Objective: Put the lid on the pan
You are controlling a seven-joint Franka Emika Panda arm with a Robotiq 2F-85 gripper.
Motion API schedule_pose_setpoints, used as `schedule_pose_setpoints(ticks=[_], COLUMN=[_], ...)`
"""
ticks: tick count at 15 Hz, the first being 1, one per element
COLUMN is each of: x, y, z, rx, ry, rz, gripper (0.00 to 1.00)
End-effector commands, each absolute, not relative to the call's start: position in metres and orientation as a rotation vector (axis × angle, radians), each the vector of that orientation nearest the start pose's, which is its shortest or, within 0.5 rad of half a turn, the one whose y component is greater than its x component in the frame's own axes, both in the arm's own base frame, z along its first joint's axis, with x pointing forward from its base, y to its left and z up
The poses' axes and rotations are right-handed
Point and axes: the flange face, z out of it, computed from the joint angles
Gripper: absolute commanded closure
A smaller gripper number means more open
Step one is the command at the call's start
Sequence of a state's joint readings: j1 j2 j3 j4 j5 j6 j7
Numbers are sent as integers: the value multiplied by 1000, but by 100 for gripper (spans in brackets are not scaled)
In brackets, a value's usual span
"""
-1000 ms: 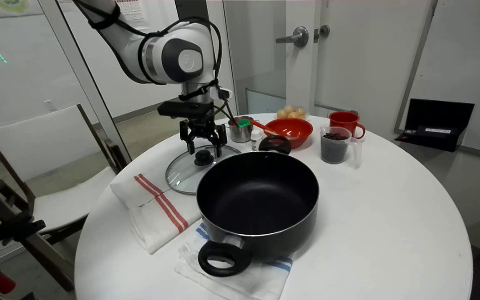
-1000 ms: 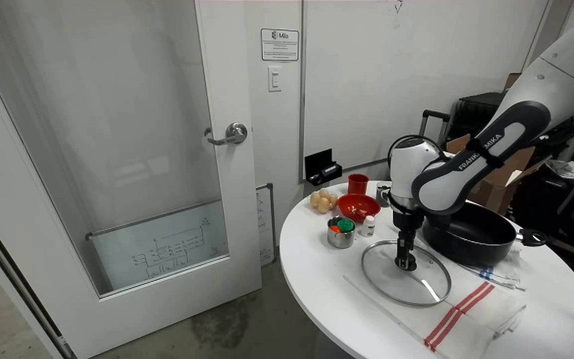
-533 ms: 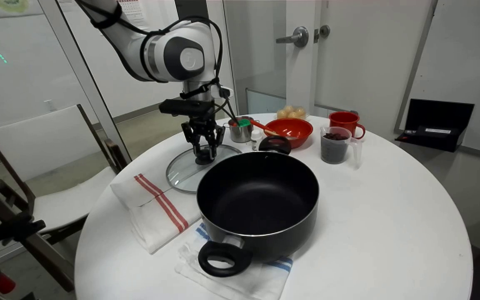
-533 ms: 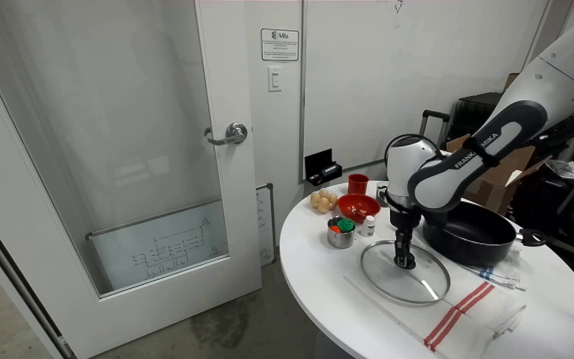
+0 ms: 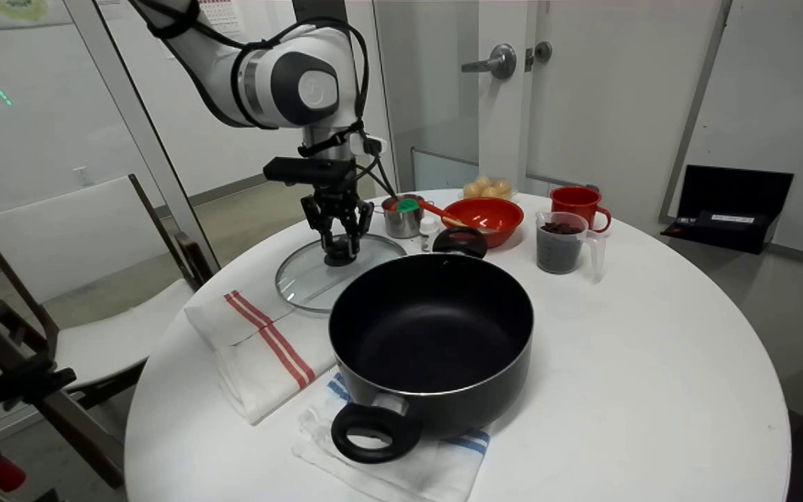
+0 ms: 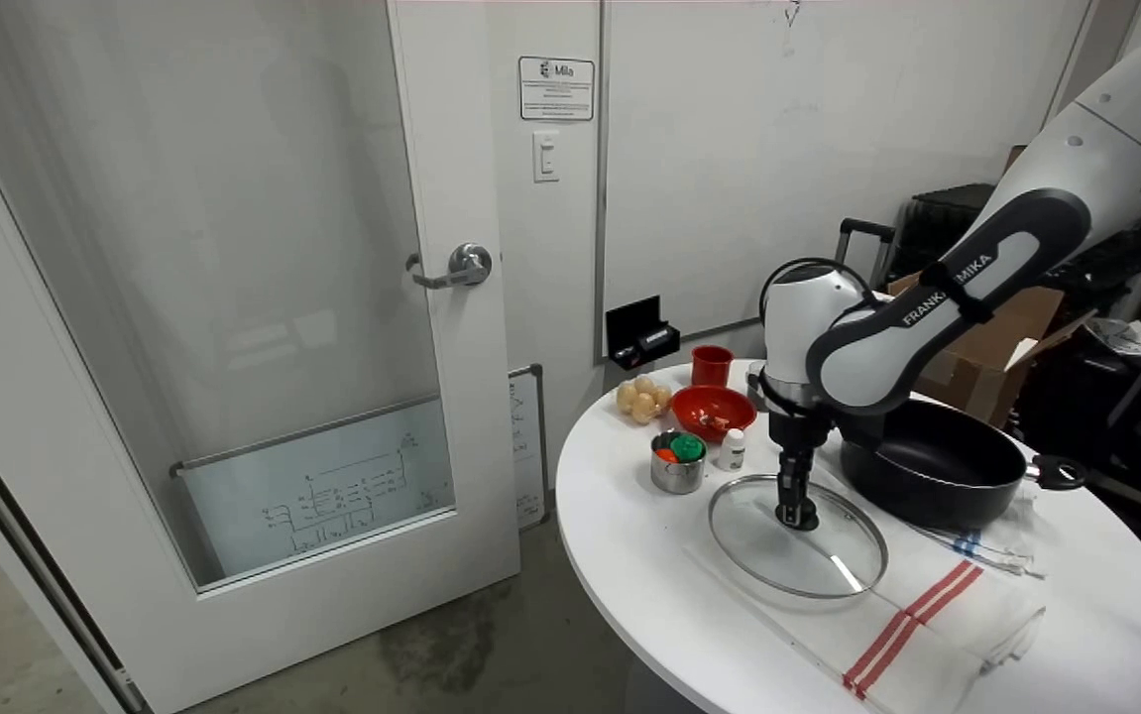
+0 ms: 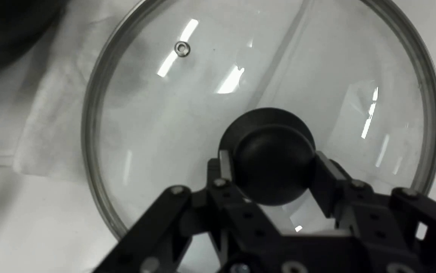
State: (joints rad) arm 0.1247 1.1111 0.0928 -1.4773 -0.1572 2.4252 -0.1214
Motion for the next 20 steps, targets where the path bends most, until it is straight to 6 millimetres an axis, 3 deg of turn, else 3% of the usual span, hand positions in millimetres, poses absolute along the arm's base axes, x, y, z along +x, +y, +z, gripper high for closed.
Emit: schedule_pose_setpoints(ticks=[1, 5, 9, 13, 20], x=[649, 649, 651, 656, 654], y=[148, 150, 139, 112, 43], z=[35, 60, 87, 111, 151], rx=[-3070, -3089, -3123, -3166, -3231], ry=[-694, -708, -689, -636, -472], rz=[233, 223, 210, 190, 138], gripper=[74, 74, 74, 74, 74])
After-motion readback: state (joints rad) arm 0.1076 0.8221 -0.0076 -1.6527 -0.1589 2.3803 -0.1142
